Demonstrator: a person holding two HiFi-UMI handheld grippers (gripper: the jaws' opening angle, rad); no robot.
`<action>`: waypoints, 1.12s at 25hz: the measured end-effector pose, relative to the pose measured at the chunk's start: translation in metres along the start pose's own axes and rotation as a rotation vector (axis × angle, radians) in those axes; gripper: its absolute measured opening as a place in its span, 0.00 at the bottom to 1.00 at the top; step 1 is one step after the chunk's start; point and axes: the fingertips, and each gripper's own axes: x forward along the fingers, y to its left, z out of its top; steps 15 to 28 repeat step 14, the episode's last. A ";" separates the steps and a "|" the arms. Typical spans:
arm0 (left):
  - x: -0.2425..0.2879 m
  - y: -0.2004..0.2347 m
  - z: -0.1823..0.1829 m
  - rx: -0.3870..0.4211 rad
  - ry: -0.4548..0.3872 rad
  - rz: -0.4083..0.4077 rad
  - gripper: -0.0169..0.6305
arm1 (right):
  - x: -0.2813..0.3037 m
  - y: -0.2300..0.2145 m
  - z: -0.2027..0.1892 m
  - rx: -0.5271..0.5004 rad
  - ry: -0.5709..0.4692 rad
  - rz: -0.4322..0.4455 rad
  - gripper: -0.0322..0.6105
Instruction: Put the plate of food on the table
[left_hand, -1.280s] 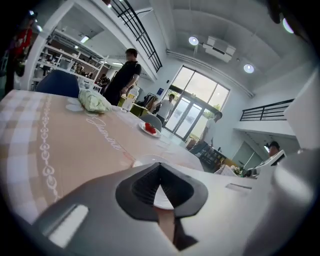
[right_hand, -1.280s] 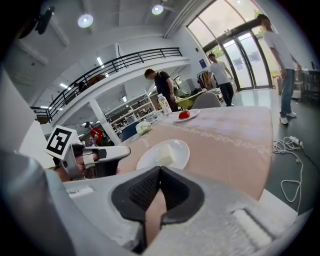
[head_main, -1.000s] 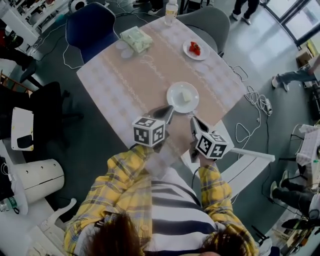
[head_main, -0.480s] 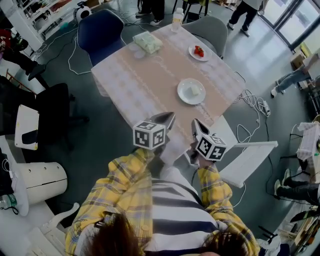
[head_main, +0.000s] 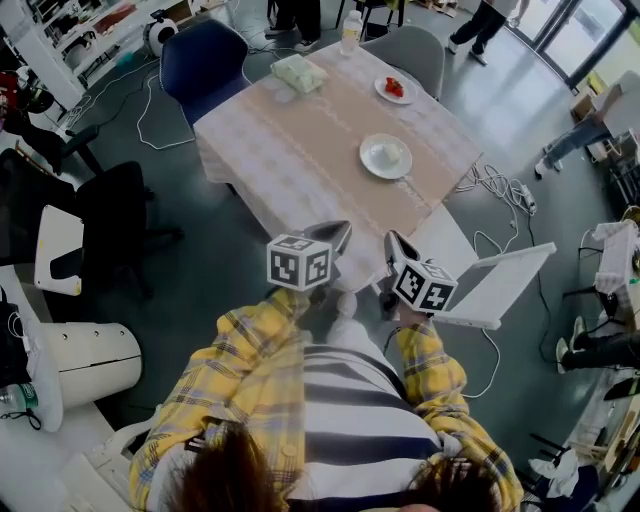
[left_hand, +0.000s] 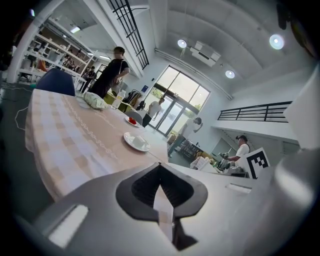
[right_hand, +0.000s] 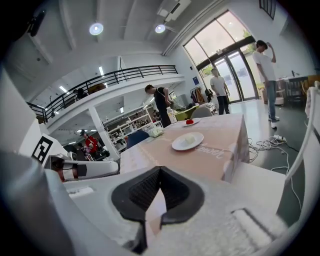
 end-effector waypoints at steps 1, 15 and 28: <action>-0.003 -0.002 -0.004 0.000 0.005 -0.004 0.03 | -0.004 0.001 -0.003 0.000 -0.001 -0.004 0.05; -0.053 -0.017 -0.050 -0.004 0.011 -0.043 0.03 | -0.054 0.029 -0.050 0.008 -0.045 -0.011 0.05; -0.053 -0.017 -0.050 -0.004 0.011 -0.043 0.03 | -0.054 0.029 -0.050 0.008 -0.045 -0.011 0.05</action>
